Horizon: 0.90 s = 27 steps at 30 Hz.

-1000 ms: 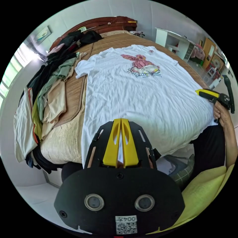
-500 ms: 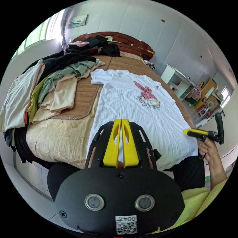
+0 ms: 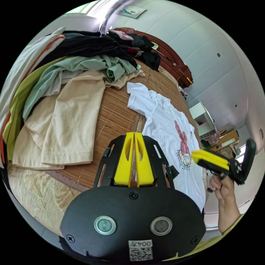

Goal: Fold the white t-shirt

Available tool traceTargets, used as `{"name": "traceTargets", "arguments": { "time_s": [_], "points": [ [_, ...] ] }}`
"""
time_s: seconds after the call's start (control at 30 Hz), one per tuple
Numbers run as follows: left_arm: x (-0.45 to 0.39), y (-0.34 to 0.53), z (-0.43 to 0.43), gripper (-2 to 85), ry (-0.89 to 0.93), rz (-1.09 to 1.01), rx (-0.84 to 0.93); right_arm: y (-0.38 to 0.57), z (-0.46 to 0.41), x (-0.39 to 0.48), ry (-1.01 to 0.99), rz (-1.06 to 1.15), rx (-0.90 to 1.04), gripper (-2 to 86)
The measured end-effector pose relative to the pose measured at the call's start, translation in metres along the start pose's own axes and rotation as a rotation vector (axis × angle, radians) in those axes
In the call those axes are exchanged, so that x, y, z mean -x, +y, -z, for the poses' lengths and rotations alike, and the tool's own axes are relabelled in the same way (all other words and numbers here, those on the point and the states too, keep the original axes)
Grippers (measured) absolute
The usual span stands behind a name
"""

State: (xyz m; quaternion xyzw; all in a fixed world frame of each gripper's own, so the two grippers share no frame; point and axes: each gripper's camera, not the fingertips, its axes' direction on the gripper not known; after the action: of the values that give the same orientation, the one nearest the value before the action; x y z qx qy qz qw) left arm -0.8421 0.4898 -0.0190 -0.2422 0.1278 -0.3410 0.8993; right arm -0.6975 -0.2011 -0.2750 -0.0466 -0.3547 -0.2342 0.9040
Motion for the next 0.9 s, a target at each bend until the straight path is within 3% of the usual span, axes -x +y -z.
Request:
{"name": "traceTargets", "arguments": {
  "time_s": [0.27, 0.6, 0.73, 0.9],
  "points": [
    [0.027, -0.02, -0.007, 0.2, 0.053, 0.038, 0.029, -0.155, -0.087, 0.06, 0.194, 0.336, 0.16, 9.1],
    [0.042, -0.035, -0.017, 0.0, 0.062, 0.063, 0.04, -0.21, -0.14, 0.077, 0.313, 0.487, 0.322, 5.5],
    [0.047, -0.04, -0.021, 0.0, 0.059, 0.076, 0.048, -0.214, -0.124, 0.041, 0.271, 0.347, 0.275, 3.4],
    [0.046, -0.044, -0.023, 0.0, 0.044, 0.072, 0.043, -0.188, -0.078, -0.063, -0.098, -0.088, 0.043, 3.2]
  ]
}}
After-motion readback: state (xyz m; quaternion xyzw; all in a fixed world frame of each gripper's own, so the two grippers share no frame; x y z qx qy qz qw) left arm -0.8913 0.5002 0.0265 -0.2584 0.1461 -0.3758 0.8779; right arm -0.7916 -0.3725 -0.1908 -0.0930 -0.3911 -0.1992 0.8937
